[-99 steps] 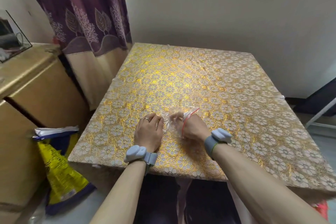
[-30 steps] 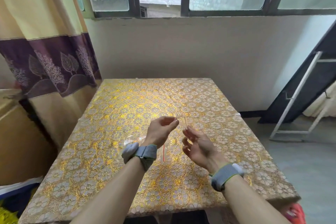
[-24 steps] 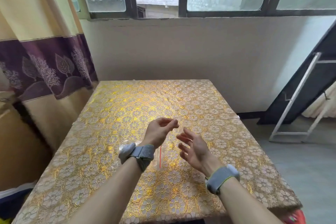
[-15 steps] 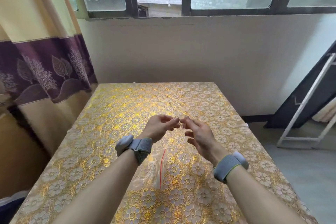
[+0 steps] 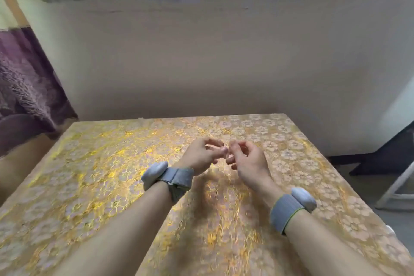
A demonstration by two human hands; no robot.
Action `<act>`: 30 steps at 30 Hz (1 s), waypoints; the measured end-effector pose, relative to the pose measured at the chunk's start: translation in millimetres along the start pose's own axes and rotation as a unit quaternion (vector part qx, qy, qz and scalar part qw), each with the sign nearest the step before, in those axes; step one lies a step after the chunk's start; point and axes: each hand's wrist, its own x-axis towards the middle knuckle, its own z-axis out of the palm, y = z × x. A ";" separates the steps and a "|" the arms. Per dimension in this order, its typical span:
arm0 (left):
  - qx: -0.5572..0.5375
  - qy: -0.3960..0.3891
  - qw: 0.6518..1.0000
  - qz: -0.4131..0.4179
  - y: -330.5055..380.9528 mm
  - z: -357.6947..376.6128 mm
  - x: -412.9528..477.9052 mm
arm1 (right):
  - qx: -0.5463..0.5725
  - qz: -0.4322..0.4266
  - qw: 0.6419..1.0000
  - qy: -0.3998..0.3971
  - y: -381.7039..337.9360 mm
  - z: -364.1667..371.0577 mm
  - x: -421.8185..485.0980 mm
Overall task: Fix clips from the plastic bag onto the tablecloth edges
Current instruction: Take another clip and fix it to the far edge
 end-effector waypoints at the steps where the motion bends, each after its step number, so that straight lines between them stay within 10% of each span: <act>1: 0.015 -0.010 1.000 -0.003 -2.5 0.2 31.2 | -0.018 0.005 1.000 0.004 12.1 5.1 29.6; 13: 0.275 0.016 0.958 0.075 67.2 21.2 182.1 | -0.251 -0.013 0.968 0.005 -30.6 -28.2 164.9; 30: 0.201 -0.028 0.979 -0.004 59.0 89.5 301.8 | -0.418 0.018 0.907 -0.045 37.8 -84.1 271.1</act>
